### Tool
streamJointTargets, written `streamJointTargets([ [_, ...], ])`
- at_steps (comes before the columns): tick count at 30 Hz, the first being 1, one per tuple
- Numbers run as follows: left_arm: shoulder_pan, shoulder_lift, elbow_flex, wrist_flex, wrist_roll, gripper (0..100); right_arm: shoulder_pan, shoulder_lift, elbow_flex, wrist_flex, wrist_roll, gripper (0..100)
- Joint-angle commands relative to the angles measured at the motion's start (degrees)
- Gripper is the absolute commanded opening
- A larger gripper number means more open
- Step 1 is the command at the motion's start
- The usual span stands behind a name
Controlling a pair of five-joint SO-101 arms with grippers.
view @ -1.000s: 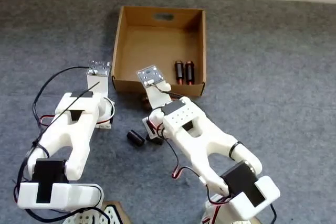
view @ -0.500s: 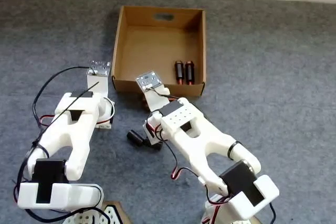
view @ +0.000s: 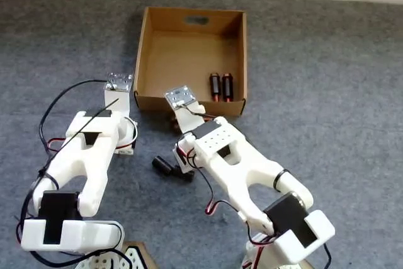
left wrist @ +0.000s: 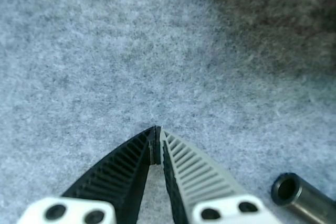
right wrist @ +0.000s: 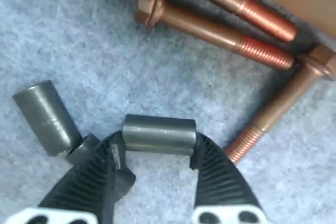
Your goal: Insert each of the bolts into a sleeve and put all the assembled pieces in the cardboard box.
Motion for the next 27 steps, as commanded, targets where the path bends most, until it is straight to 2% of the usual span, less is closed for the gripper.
streamJointTargets([
  [1,1.1,0.0,-0.1,-0.7,-0.2,3,1.3,-7.3,-4.4,2.3,-0.2,6.7],
  [8,1.1,0.0,-0.1,-0.6,-0.2,3,6.4,-18.4,-5.0,8.3,6.9,6.7],
  [14,1.0,0.0,-0.1,-0.5,-0.2,3,17.2,-22.5,-4.8,17.9,11.0,6.7],
  [17,1.0,0.0,-0.1,-0.5,-0.2,3,22.1,-22.5,-4.5,20.2,17.8,6.7],
  [22,1.0,0.0,-0.1,-0.6,-0.2,3,25.6,-23.1,2.9,20.0,35.3,6.7],
  [24,1.0,0.0,-0.1,-0.6,-0.2,3,25.5,-23.3,7.6,18.2,38.2,6.7],
  [27,1.0,0.0,-0.1,-0.6,-0.2,3,26.9,-23.3,14.7,11.0,38.3,6.6],
])
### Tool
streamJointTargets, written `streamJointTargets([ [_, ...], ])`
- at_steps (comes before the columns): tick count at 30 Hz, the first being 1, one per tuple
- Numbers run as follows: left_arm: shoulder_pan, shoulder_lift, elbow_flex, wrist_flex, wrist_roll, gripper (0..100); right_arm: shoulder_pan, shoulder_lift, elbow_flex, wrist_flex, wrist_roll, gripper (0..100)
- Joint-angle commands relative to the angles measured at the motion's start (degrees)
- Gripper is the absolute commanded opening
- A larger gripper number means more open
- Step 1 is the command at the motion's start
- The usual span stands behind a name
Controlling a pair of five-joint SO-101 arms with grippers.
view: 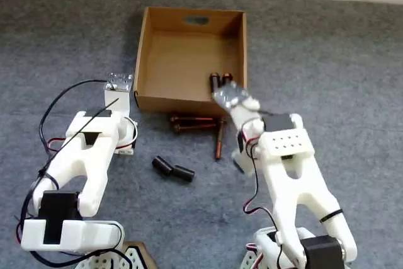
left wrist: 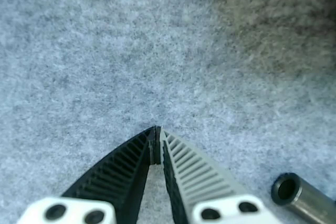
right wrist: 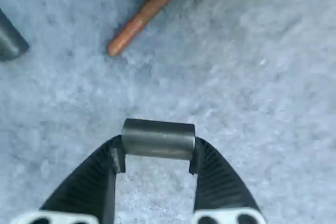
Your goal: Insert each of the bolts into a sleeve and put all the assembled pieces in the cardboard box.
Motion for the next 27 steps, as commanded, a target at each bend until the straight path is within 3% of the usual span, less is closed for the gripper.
streamJointTargets([
  [1,1.0,0.0,-0.1,-0.6,-0.2,3,2.5,-2.3,7.2,-9.0,2.1,6.6],
  [5,1.0,0.0,-0.1,-0.5,-0.2,3,5.4,-2.3,13.3,-18.5,2.2,6.6],
  [9,1.0,0.0,-0.1,-0.5,-0.2,3,6.5,-2.3,13.2,-19.5,2.2,7.9],
  [15,1.0,0.0,-0.1,-0.5,-0.2,3,6.6,-2.3,13.2,-19.5,1.8,30.5],
  [18,1.0,0.0,-0.1,-0.5,-0.2,3,6.6,-2.3,13.2,-19.4,1.2,33.1],
  [23,1.0,0.0,-0.1,-0.6,-0.2,3,6.6,-2.3,12.9,-19.3,-10.6,32.8],
  [27,1.0,0.0,-0.1,-0.6,-0.2,3,6.6,-2.3,11.2,-19.3,-24.5,32.8],
])
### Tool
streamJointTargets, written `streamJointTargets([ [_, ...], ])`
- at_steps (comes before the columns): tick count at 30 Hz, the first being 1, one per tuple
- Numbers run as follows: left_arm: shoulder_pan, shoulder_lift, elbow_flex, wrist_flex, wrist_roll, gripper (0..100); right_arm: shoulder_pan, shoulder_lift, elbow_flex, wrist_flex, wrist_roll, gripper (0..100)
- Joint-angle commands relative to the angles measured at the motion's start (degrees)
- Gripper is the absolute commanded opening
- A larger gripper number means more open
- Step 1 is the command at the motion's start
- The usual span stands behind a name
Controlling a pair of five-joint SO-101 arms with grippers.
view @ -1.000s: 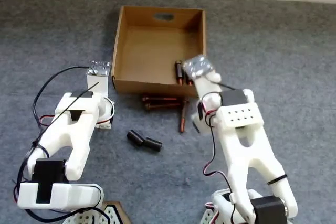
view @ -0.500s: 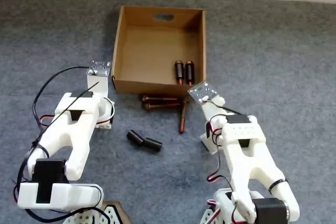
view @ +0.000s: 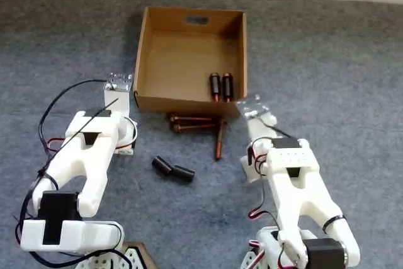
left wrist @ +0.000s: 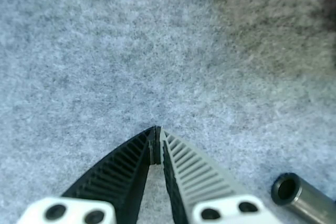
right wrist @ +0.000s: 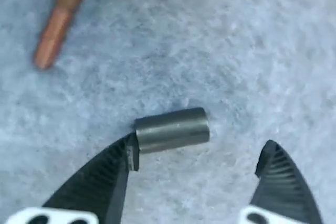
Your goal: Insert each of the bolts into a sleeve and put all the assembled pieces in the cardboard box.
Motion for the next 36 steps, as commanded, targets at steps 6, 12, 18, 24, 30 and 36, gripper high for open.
streamJointTargets([
  [6,1.0,0.0,-0.1,-0.6,-0.2,3,0.5,-1.7,-4.0,-0.7,-23.8,32.8],
  [12,1.0,0.0,-0.1,-0.7,-0.2,3,0.5,-1.7,-4.4,-0.7,-28.9,32.8],
  [18,1.0,0.0,-0.1,-0.7,-0.2,3,0.4,-1.7,-4.9,-0.7,-26.2,26.7],
  [24,1.0,0.0,-0.1,-0.7,-0.2,3,0.7,-1.7,-5.1,-1.1,-6.5,4.9],
  [30,1.0,0.0,-0.1,-0.7,-0.2,3,0.5,-1.7,-5.1,-0.7,0.2,10.4],
  [36,1.0,0.0,-0.1,-0.7,-0.2,3,0.7,-1.7,-8.1,-0.7,9.8,25.5],
])
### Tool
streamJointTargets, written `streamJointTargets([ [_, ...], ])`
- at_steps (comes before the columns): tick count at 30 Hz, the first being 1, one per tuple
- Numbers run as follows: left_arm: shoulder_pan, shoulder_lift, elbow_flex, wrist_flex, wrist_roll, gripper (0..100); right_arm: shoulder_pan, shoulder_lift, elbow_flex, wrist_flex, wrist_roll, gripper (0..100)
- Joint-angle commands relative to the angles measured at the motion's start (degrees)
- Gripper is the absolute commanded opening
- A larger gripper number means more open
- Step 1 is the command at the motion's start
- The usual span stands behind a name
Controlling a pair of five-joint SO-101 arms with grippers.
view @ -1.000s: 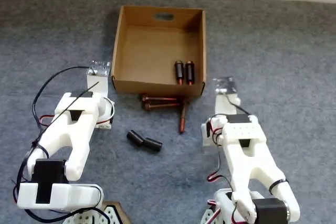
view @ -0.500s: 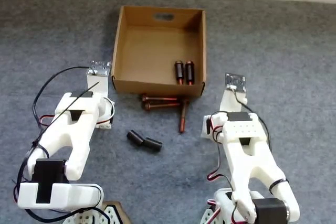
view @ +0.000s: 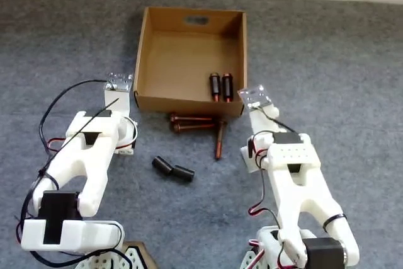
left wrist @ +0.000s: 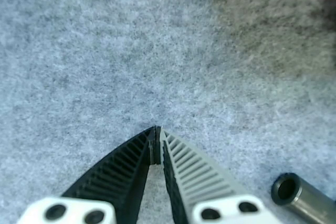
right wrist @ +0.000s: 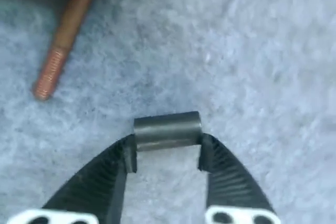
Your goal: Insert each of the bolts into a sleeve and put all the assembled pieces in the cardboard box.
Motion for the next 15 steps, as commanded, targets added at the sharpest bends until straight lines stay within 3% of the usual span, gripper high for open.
streamJointTargets([
  [1,1.0,0.0,-0.1,-0.7,-0.2,3,0.7,-1.7,-3.8,-0.1,4.7,27.4],
  [10,1.0,0.0,-0.1,-0.7,-0.2,3,-0.5,-1.5,-6.0,-0.2,6.1,29.3],
  [12,1.0,0.0,-0.2,-0.7,-0.2,3,-1.1,-1.1,-6.4,-0.2,-1.1,29.3],
  [15,1.0,0.0,-0.2,-0.7,-0.2,3,-0.8,-1.1,-6.7,-0.2,-18.5,29.3],
])
